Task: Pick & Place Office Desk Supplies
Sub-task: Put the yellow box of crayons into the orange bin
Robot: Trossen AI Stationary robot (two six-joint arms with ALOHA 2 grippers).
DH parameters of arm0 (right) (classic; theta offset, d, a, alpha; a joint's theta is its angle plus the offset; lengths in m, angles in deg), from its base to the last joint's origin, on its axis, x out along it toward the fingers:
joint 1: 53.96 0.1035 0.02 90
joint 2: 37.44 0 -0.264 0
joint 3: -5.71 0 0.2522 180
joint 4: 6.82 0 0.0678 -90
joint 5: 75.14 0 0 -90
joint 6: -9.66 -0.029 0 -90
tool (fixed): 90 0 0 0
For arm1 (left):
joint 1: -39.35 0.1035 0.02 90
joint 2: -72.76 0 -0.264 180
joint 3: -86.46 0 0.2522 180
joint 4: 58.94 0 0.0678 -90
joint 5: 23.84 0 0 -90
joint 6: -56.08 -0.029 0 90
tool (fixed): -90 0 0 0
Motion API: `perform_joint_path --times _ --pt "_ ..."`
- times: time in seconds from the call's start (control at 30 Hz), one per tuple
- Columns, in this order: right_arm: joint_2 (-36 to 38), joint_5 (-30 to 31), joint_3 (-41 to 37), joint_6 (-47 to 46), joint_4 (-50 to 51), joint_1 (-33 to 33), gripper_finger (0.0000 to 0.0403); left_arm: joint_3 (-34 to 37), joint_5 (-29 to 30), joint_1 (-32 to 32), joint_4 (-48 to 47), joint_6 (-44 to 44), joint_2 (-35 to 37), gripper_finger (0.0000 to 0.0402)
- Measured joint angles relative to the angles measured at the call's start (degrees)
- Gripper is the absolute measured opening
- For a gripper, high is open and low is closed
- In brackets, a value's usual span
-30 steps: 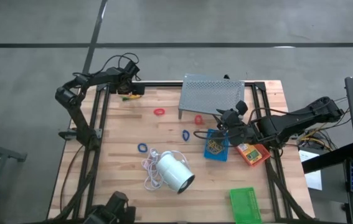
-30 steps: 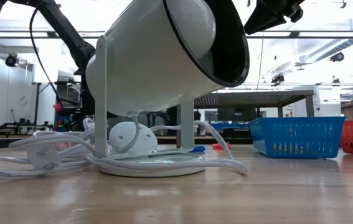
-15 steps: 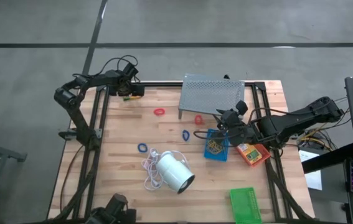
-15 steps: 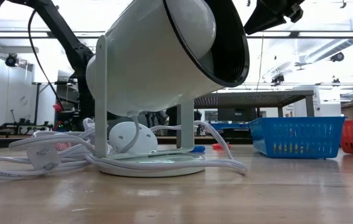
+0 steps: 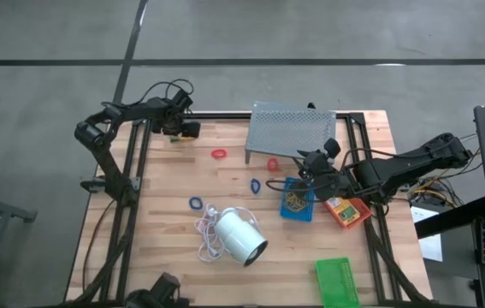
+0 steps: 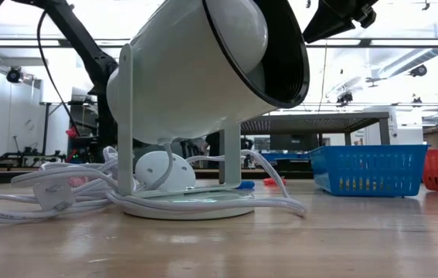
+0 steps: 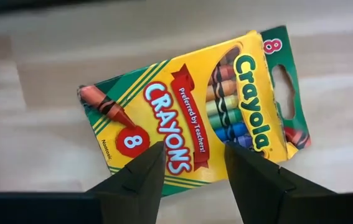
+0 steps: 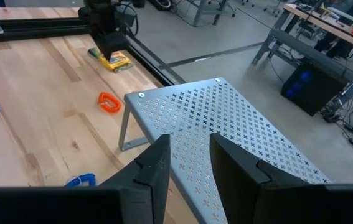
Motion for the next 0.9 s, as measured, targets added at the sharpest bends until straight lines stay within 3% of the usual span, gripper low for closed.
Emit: perform_joint_path --times 0.33,0.5,0.9 --pt "0.0 -1.3 0.0 -2.9 -0.3 0.0 0.0105 0.1 -0.3 -6.1 -9.5 3.1 0.3 0.017" --pt "-0.9 -10.1 -0.1 -4.3 -2.6 -0.8 0.0102 0.2 -0.1 -11.2 -9.7 5.4 0.4 0.017" --pt "-9.7 -25.3 -0.1 5.6 -15.2 -7.7 0.0098 0.4 -0.2 -24.6 -8.7 9.6 0.3 0.017"
